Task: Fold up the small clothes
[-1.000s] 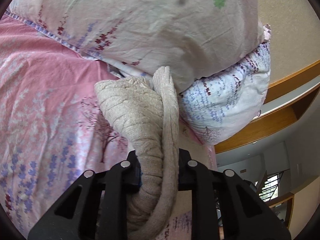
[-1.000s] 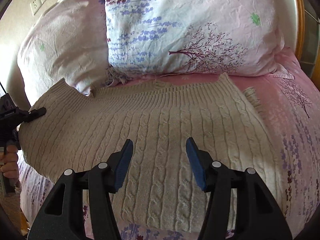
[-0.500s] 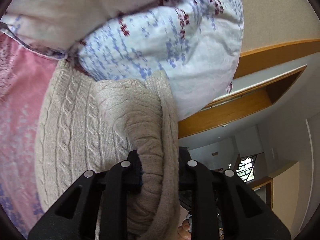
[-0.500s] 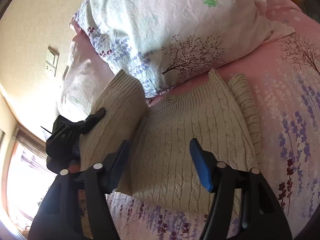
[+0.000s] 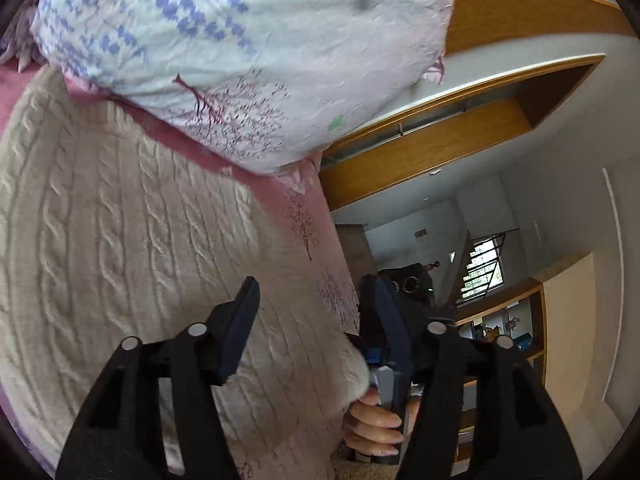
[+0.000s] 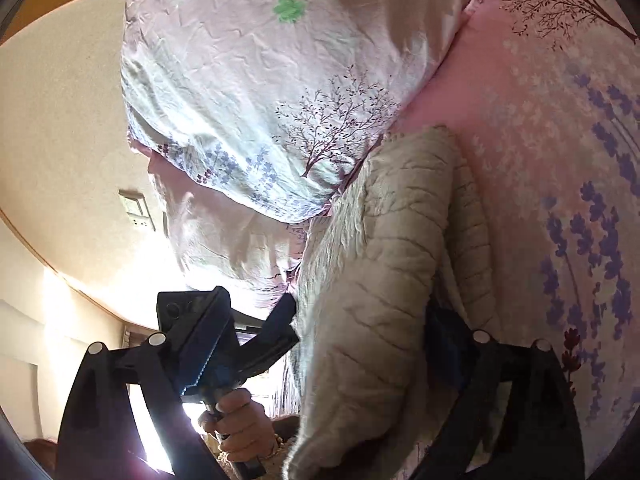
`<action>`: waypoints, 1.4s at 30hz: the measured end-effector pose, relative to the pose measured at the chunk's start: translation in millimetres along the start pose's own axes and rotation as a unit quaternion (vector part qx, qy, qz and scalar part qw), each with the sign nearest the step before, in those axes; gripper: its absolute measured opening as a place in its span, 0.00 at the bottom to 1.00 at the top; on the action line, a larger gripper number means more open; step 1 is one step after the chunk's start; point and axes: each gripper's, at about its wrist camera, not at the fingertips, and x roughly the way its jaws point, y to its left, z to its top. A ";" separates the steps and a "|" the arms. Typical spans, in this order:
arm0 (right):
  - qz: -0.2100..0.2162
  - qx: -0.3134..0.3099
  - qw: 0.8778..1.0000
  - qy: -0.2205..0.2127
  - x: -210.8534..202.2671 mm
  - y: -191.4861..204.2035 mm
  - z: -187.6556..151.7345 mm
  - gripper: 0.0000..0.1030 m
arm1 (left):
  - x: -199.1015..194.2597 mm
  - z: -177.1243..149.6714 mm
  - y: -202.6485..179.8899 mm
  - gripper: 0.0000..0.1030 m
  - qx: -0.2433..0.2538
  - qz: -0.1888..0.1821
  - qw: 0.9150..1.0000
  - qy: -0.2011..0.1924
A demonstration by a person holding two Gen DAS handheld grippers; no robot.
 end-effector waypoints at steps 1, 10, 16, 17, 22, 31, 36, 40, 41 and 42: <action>0.004 0.001 1.000 0.001 0.6 -1.3 0.1 0.89 | -14.2 -0.3 0.0 0.60 0.008 0.012 1.000 -0.013; -0.084 -0.031 0.996 -0.025 11.4 0.8 9.1 0.33 | -96.8 -6.0 53.6 0.61 -0.002 0.184 0.982 -0.053; -0.166 -0.161 0.970 -0.071 8.1 37.3 -2.1 0.16 | -82.2 -19.1 66.7 0.61 0.001 0.179 0.984 -0.020; -0.174 -0.181 0.965 -0.081 7.5 45.9 -3.5 0.16 | -78.9 -20.5 63.7 0.61 0.011 0.178 0.984 -0.020; -0.255 -0.211 0.936 -0.120 3.2 46.3 0.9 0.15 | -65.6 -27.2 53.8 0.61 0.045 0.185 0.982 -0.004; -0.239 -0.127 0.953 -0.137 -43.0 21.6 -13.3 0.51 | -72.1 -57.2 49.0 0.63 0.051 0.179 0.982 0.016; -0.223 -0.157 0.952 -0.137 -61.7 37.4 -54.4 0.51 | -75.4 -78.3 43.3 0.62 0.061 0.184 0.981 0.020; -0.250 -0.180 0.943 -0.128 -49.7 40.8 -71.0 0.49 | -70.8 -82.7 41.3 0.55 0.065 0.191 0.979 0.023; -0.259 -0.183 0.940 -0.126 -47.9 38.1 -73.2 0.44 | -69.0 -83.2 41.4 0.45 0.069 0.193 0.979 0.023; -0.260 -0.185 0.940 -0.120 -43.4 35.4 -73.8 0.25 | -67.5 -83.5 42.1 0.35 0.071 0.198 0.977 0.023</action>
